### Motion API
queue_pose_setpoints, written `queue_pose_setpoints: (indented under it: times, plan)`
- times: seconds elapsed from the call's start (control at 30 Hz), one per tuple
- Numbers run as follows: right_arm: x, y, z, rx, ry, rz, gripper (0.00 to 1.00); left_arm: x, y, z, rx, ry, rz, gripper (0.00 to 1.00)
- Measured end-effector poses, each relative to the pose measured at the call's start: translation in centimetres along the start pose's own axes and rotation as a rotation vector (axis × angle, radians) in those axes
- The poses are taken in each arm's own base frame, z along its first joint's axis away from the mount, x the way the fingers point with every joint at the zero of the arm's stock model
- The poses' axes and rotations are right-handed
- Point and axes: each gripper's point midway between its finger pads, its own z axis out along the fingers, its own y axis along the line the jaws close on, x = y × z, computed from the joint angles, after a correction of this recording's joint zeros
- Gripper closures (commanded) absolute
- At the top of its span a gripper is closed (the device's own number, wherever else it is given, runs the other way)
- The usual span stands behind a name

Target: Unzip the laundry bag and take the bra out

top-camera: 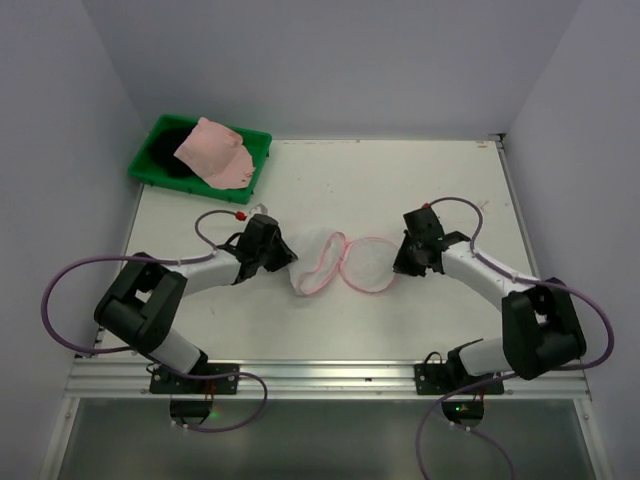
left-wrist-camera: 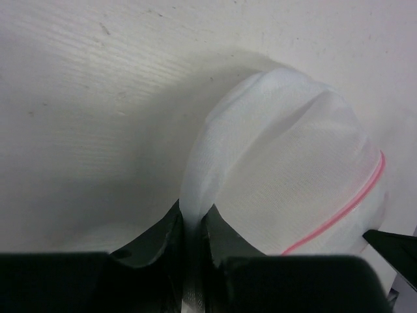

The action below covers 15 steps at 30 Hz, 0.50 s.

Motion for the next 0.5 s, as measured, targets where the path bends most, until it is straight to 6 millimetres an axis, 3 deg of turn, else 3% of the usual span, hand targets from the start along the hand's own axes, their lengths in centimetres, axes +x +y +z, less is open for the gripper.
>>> queue_pose_setpoints:
  times: [0.27, 0.37, 0.5]
  plan:
    - [-6.3, 2.8, -6.9, -0.017, -0.215, -0.156, 1.00, 0.4, -5.5, 1.8, 0.082, 0.030, 0.063, 0.96]
    - [-6.8, 4.1, -8.6, -0.030, -0.244, -0.223, 1.00, 0.9, -7.2, 2.4, 0.104, 0.042, 0.083, 0.96]
    - [-6.1, 6.3, -9.9, -0.075, -0.239, -0.314, 1.00, 2.3, -9.6, 3.4, 0.136, 0.065, 0.118, 0.97]
